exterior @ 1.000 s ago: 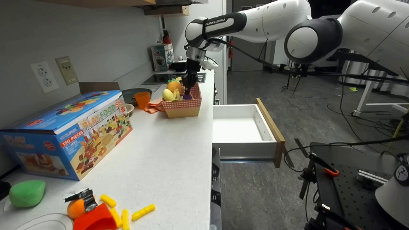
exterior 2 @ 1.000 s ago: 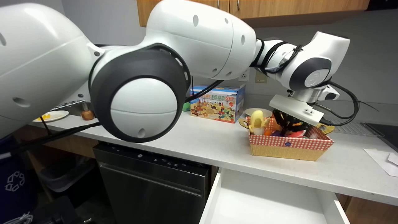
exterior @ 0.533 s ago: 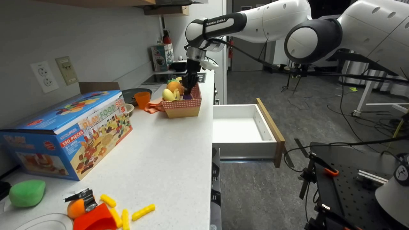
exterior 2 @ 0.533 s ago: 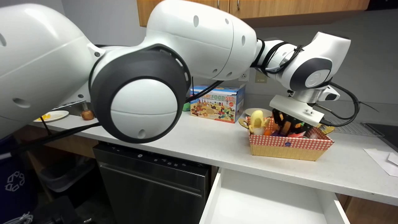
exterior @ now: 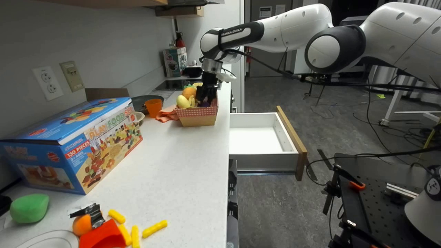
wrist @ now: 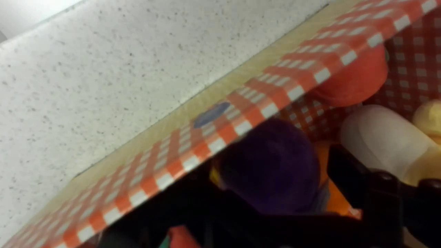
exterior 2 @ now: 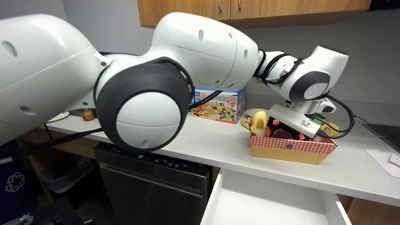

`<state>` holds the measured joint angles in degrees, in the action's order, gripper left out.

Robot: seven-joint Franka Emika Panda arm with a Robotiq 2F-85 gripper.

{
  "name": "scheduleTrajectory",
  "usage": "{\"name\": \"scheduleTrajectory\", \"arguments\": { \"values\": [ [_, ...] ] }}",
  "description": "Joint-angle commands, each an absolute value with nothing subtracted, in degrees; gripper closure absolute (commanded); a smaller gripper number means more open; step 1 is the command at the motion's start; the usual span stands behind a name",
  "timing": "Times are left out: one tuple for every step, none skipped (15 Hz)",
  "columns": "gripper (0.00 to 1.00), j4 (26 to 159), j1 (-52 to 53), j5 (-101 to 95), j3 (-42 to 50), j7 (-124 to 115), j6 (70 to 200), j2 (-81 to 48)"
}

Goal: Open the drawer, then put the purple and pineapple plushies in the drawer and then close the drawer

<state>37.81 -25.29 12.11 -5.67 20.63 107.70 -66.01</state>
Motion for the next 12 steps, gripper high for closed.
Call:
{"name": "scheduleTrajectory", "arguments": {
  "values": [
    [0.32, 35.1, -26.0, 13.5, -6.7, 19.7, 106.3, -68.4],
    [0.29, 35.0, -25.9, 13.4, -6.6, 19.6, 106.6, -68.6],
    [0.29, 34.8, -25.9, 13.2, -6.5, 19.6, 106.9, -68.5],
    [0.36, 34.6, -25.9, 13.2, -6.5, 19.6, 107.0, -68.4],
    [0.45, 34.5, -25.8, 13.0, -6.3, 19.6, 107.4, -68.3],
    [0.52, 34.3, -25.6, 12.7, -6.1, 19.2, 107.7, -68.0],
    [0.59, 34.0, -25.5, 12.7, -6.1, 18.8, 107.8, -67.8],
    [0.67, 33.6, -25.2, 12.7, -6.0, 18.3, 107.9, -67.4],
    [0.73, 33.3, -25.0, 12.6, -6.0, 17.7, 108.0, -67.0],
    [0.81, 32.9, -24.8, 12.6, -6.0, 17.3, 108.0, -66.6],
    [0.87, 32.4, -24.4, 12.3, -5.9, 16.8, 107.9, -65.9],
    [0.94, 31.9, -24.1, 12.2, -5.9, 16.6, 107.9, -65.3]
  ]
}}
